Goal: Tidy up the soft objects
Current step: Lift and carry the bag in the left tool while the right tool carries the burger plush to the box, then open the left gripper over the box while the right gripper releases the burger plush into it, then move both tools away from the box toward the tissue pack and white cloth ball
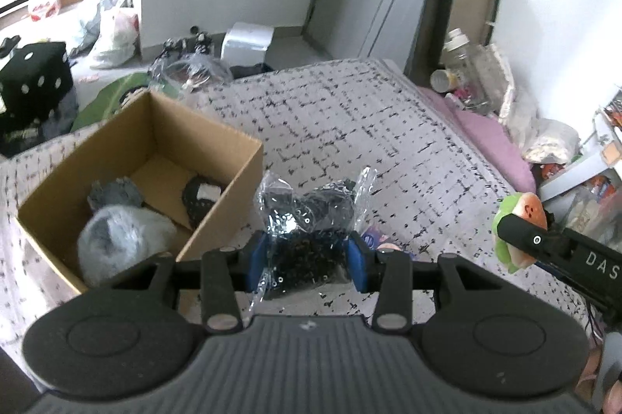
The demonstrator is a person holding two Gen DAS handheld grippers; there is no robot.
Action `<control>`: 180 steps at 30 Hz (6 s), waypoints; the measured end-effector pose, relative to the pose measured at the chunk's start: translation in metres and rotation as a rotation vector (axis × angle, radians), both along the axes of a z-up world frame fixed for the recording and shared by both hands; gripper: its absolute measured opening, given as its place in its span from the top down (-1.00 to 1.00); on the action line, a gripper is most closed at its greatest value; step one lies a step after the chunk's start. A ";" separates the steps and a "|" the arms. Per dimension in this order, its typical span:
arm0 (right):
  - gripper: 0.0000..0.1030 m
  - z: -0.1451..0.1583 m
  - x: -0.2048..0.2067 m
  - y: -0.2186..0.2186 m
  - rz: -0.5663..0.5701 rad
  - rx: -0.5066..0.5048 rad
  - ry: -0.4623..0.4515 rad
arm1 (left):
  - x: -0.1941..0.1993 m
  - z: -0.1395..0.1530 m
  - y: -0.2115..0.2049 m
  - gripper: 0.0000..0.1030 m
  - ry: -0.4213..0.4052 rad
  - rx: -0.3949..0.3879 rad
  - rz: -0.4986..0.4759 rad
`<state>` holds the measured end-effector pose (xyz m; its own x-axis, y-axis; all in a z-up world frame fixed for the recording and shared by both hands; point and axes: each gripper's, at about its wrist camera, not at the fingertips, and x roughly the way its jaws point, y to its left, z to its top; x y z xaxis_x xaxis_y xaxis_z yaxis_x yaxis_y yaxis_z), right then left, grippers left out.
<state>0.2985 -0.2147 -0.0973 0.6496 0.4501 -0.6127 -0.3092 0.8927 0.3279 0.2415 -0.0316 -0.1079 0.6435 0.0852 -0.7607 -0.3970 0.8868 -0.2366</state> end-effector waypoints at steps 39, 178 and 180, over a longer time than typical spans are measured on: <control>0.21 0.013 -0.045 0.111 0.214 -0.020 -0.093 | -0.033 0.049 0.119 0.17 -0.077 0.025 0.009; -1.00 -0.004 -0.023 -0.010 0.143 -0.107 -0.090 | -0.015 0.050 -0.005 -0.99 0.013 0.101 -0.017; -0.99 -0.008 -0.020 -0.010 0.147 -0.124 -0.088 | -0.010 0.047 -0.008 -0.99 0.018 0.098 -0.016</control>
<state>0.2785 -0.2252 -0.1055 0.6363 0.4688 -0.6127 -0.4617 0.8676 0.1843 0.2318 -0.0400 -0.0605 0.6315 0.1497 -0.7608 -0.3861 0.9116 -0.1411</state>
